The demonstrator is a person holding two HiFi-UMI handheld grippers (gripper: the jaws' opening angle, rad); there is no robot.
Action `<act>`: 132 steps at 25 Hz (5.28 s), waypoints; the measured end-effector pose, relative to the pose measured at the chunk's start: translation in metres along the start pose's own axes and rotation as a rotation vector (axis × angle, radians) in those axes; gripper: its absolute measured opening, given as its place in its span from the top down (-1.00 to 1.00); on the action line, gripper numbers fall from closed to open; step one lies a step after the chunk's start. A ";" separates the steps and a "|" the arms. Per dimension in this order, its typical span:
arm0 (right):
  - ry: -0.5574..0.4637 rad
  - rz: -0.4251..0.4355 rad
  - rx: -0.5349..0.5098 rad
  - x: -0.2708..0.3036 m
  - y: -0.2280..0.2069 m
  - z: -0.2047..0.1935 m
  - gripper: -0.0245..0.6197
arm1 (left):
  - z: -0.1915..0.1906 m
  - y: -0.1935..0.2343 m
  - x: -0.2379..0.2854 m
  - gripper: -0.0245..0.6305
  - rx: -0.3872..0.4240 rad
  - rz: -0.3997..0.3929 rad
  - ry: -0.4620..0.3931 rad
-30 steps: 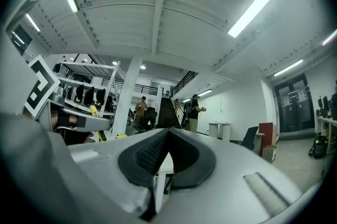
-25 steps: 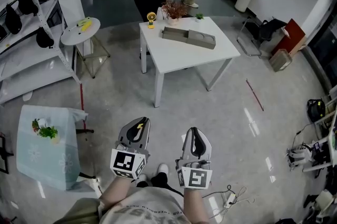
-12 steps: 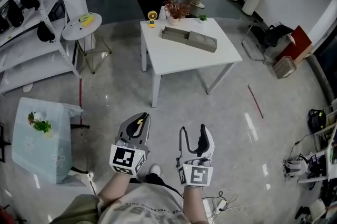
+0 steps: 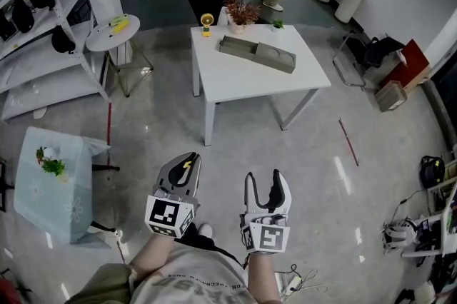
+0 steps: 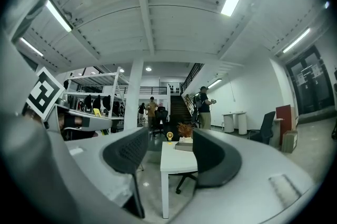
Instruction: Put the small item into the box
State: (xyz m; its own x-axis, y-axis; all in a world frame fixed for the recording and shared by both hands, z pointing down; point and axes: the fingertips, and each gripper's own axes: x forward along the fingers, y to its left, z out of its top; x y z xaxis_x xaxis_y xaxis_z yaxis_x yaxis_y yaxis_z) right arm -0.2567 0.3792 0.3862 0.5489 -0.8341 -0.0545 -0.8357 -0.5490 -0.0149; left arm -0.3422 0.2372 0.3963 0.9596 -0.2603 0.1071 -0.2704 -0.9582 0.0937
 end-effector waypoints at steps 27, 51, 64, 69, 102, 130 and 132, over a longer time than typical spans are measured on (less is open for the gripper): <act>0.019 -0.075 -0.001 0.224 -0.039 -0.012 0.14 | 0.027 0.118 0.212 0.83 -0.026 -0.121 0.011; 0.057 0.012 0.006 0.351 -0.093 -0.035 0.14 | 0.022 0.156 0.336 0.83 -0.049 -0.059 0.043; 0.053 0.185 0.010 0.450 -0.177 -0.045 0.14 | 0.033 0.139 0.455 0.83 -0.030 0.046 0.049; 0.128 0.244 0.002 0.470 -0.203 -0.060 0.14 | 0.030 0.131 0.487 0.83 -0.032 0.087 0.061; 0.269 0.493 0.034 0.579 -0.160 -0.132 0.14 | -0.013 0.203 0.597 0.83 -0.396 -0.087 0.199; 0.639 1.038 -0.250 0.642 -0.128 -0.221 0.57 | -0.064 0.221 0.650 0.83 -0.830 -0.056 0.231; 0.649 1.056 -0.256 0.644 -0.133 -0.225 0.58 | -0.066 0.220 0.654 0.83 -0.838 -0.042 0.230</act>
State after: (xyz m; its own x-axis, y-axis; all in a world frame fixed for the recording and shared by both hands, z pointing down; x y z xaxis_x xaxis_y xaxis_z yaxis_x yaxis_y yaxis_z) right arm 0.2113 -0.0969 0.5774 -0.4135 -0.7037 0.5778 -0.8831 0.4644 -0.0664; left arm 0.2204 -0.1359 0.5518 0.9549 -0.1091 0.2760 -0.2901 -0.5398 0.7902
